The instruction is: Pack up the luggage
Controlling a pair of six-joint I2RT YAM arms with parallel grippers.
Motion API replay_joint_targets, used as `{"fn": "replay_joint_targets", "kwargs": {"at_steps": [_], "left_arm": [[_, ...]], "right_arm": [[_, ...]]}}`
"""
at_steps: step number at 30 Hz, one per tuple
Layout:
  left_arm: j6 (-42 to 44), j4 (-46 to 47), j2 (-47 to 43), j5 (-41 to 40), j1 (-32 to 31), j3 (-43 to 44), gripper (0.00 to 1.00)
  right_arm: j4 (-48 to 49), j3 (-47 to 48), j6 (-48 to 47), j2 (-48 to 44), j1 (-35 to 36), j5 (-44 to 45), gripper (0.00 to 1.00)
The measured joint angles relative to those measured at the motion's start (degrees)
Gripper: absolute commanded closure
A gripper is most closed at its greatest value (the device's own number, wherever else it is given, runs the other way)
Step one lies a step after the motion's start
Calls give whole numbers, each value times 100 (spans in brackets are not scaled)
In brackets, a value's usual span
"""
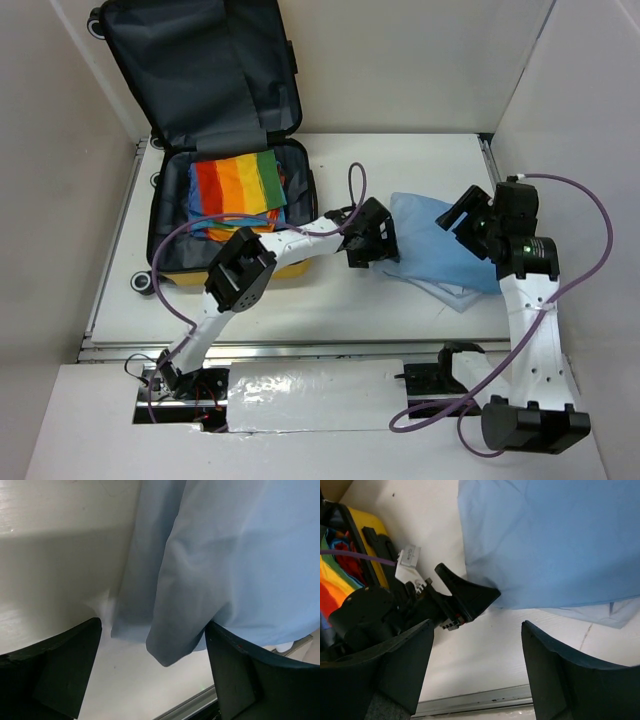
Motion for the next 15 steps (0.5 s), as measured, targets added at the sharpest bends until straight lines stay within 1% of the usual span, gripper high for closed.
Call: {"fn": "replay_joint_targets", "kwargs": {"at_steps": [2,7,8,10,11,13,14,15], "left_arm": [[-83,79,46,2,0,2,8],[-332,170,221,39,-2,164,26],[-365,179,227,50,-2,164,32],[-459,254,229,79,-2,138,40],[-483,295,229,79,-2,122,47],[-481,315,232,79,-2,120,57],[-472,332,232,76,-2,120,69],[-457,345,232,76,-2,122,74]], "right_arm": [[-44,0,-15,-103,-26,-70,22],[-168,0,-35,-166,-83,-190,22],[-184,0,-37,-166,-96,-199,22],[-201,0,-37,-168,-125,-225,22],[-208,0,-37,-173,-138,-238,22],[-212,0,-37,-186,-151,-264,22],[-212,-4,-37,-195,-153,-273,22],[-212,-11,-37,-203,-153,-284,22]]}}
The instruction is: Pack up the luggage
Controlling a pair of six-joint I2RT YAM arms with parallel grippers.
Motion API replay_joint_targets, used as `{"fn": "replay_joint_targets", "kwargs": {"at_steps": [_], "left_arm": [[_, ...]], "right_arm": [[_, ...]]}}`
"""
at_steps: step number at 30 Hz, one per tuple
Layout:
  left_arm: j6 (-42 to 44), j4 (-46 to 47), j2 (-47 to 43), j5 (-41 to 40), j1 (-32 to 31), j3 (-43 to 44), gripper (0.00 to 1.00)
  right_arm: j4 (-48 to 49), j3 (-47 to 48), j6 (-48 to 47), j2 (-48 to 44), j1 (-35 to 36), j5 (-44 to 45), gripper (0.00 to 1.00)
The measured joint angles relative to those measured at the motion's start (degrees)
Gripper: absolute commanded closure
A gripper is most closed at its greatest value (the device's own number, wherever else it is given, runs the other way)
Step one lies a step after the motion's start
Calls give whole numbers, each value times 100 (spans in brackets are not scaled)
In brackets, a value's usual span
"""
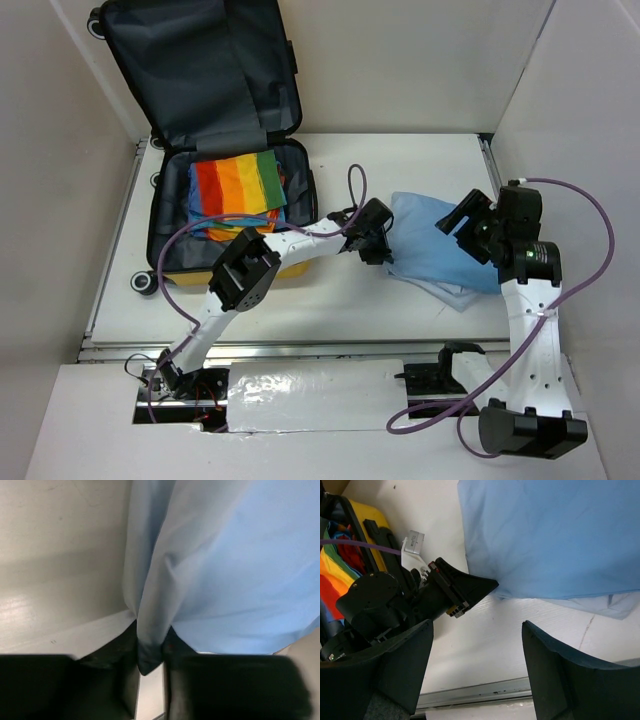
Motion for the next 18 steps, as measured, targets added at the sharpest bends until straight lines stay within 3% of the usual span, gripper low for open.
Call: {"fn": "replay_joint_targets", "kwargs": {"at_steps": [1,2,3,9,18], "left_arm": [[9,2,0,-4,0,2,80],[37,7,0,-2,0,2,96],[55,7,0,-2,0,4,100],[675,-70,-107,-195,2,-26,100],[2153,-306,-1309,-437,463,-1191,100]], "right_arm": [[2,-11,2,-4,-4,-11,22],[2,-24,2,-9,-11,-11,22],[7,-48,2,-13,-15,-13,22],[48,-402,2,-13,-61,-35,21],[308,-1029,24,459,-404,-63,17]]}}
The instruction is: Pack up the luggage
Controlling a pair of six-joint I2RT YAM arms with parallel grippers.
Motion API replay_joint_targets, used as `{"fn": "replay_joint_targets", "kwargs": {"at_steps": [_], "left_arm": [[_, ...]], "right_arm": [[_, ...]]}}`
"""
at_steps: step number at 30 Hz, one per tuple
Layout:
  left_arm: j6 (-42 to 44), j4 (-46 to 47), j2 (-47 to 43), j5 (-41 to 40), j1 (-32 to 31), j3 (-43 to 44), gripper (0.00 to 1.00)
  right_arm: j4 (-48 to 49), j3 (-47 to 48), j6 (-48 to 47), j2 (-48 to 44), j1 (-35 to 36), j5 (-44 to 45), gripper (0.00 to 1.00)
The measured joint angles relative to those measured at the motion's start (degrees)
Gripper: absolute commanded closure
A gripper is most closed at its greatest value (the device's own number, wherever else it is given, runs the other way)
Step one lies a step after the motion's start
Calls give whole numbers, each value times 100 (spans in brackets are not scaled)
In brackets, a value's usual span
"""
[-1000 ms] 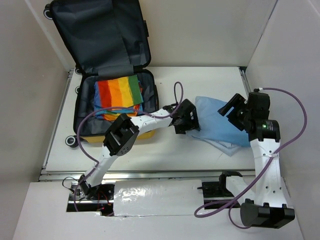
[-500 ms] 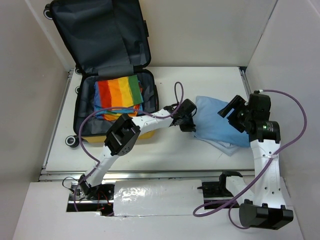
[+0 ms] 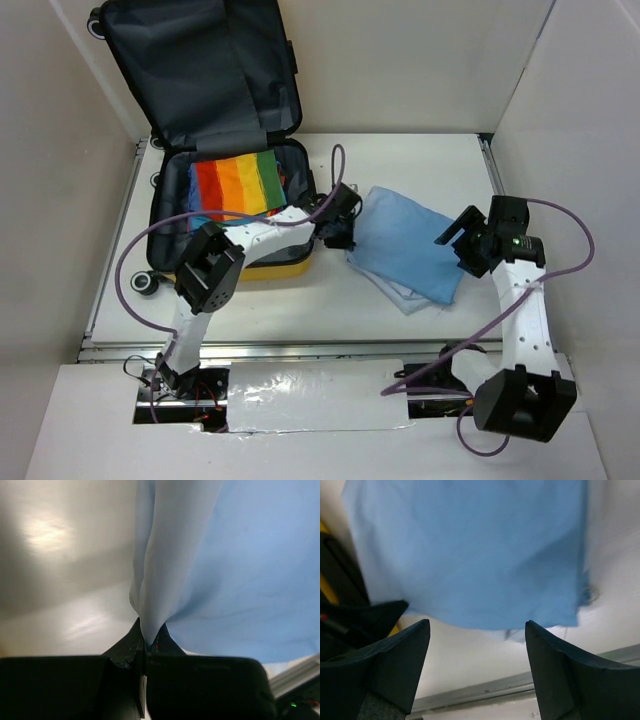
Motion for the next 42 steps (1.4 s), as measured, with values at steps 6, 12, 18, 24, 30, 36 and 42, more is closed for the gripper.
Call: {"fn": "replay_joint_targets", "kwargs": {"at_steps": [6,12,18,24,30,36,42], "left_arm": [[741,-4,-105,-17,498,-144,100],[1309,-37,39,11,577,234,100],[1714,101,219,87,682,350,100],[1908,219,271,149,745,380,100],[1978,205,295,146,756,527,100],[2057,214,313,140,798,605,100],[2065,219,313,151,835,616,100]], "right_arm": [[758,-503,166,680,-625,-140,8],[1659,-1001,492,1333,-922,-275,0],[2411,-870,667,2465,-966,-269,0],[2616,-474,914,3473,-964,-321,15],[2732,-201,1268,3891,-863,-455,26],[2791,157,1491,4291,-708,-481,34],[2988,210,1722,4378,-553,-472,85]]}}
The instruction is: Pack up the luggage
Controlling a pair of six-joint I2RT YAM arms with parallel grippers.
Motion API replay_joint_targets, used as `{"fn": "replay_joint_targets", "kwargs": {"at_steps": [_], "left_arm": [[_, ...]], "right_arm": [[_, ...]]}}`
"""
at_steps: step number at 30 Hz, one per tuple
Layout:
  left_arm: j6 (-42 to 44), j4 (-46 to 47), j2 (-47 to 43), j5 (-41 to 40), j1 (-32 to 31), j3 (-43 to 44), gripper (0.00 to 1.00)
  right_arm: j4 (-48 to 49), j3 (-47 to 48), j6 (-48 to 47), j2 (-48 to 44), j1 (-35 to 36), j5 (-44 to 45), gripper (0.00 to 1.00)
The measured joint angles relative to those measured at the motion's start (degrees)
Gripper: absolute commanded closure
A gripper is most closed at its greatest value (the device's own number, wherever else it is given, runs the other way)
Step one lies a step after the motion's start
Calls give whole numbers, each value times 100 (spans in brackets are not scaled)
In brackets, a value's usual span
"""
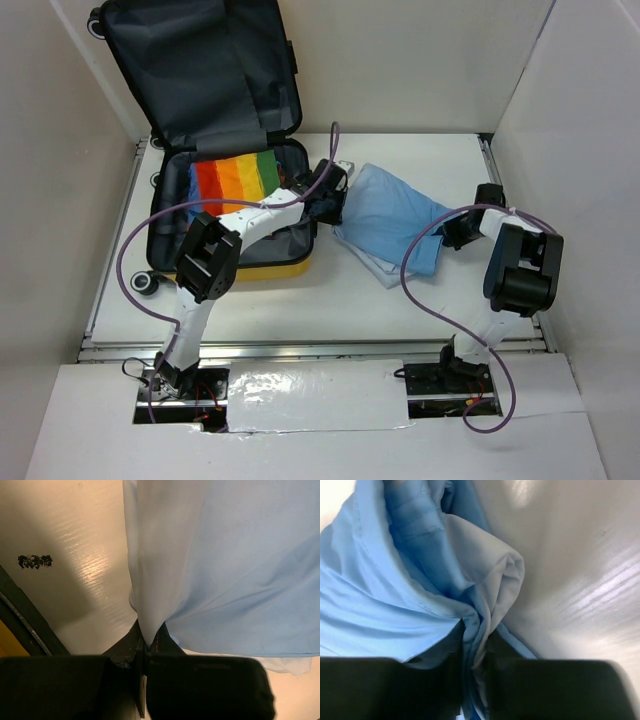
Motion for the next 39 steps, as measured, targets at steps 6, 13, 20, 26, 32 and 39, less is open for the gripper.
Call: {"fn": "replay_joint_targets", "kwargs": {"at_steps": [6,13,20,26,32,39], "left_arm": [[37,-20,0,61,0,22,100],[291,-76,-175,304,-15,15,100],[299,-116,-1016,859,116,-11,100],[308,-179,-1515,1082,170,-101,100],[422,-319,-2009,1255,597,-431,100],[472,-452,-3508,1384,2048,-1449,100]], "right_arm": [[11,0,-42,-68,9,52,100],[-424,-2,-343,-785,55,461,100],[-748,0,-514,-1764,116,549,100],[-1038,83,-573,-2116,238,442,100],[-1561,955,-643,-2249,817,492,100],[-1593,3005,-402,-1460,2647,568,100]]}}
